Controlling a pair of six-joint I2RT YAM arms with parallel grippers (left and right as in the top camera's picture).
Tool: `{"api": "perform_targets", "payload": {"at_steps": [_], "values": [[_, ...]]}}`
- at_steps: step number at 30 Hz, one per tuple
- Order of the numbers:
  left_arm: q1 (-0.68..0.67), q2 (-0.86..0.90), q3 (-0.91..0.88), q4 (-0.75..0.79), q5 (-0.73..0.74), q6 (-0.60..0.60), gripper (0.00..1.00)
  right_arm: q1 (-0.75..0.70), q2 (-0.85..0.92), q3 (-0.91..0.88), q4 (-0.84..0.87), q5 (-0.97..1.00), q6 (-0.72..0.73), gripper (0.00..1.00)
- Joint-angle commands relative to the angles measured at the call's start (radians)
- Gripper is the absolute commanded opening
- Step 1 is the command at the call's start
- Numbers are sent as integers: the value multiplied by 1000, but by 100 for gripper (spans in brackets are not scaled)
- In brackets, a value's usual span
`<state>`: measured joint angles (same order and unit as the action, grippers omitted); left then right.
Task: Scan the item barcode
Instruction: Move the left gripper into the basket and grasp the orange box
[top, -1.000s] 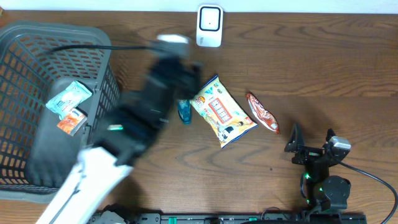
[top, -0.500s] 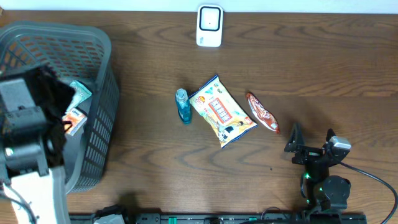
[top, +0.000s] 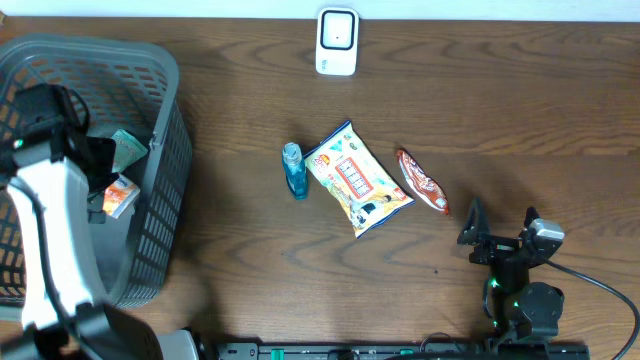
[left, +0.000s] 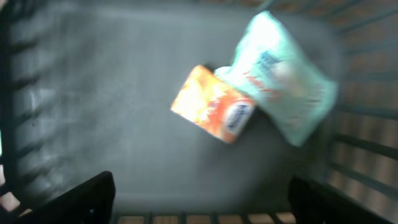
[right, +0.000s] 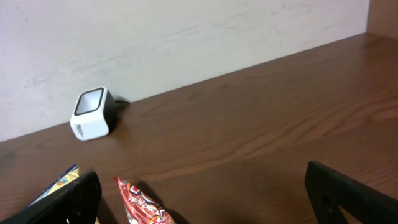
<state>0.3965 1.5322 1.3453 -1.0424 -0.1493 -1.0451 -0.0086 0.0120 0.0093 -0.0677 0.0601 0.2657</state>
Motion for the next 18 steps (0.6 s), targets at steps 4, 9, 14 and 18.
{"api": "perform_targets", "payload": {"at_steps": [4, 9, 14, 18], "values": [[3, 175, -6, -14, 43, -42, 76, 16, -5, -4, 0, 9, -13, 99], [3, 262, -7, 9, 44, -41, 74, 16, -5, -4, 0, 9, -13, 99], [3, 274, -60, 94, 45, -41, 73, 16, -5, -4, 0, 9, -13, 99], [3, 274, -135, 203, 45, -41, 72, 16, -5, -4, 0, 9, -13, 99]]}}
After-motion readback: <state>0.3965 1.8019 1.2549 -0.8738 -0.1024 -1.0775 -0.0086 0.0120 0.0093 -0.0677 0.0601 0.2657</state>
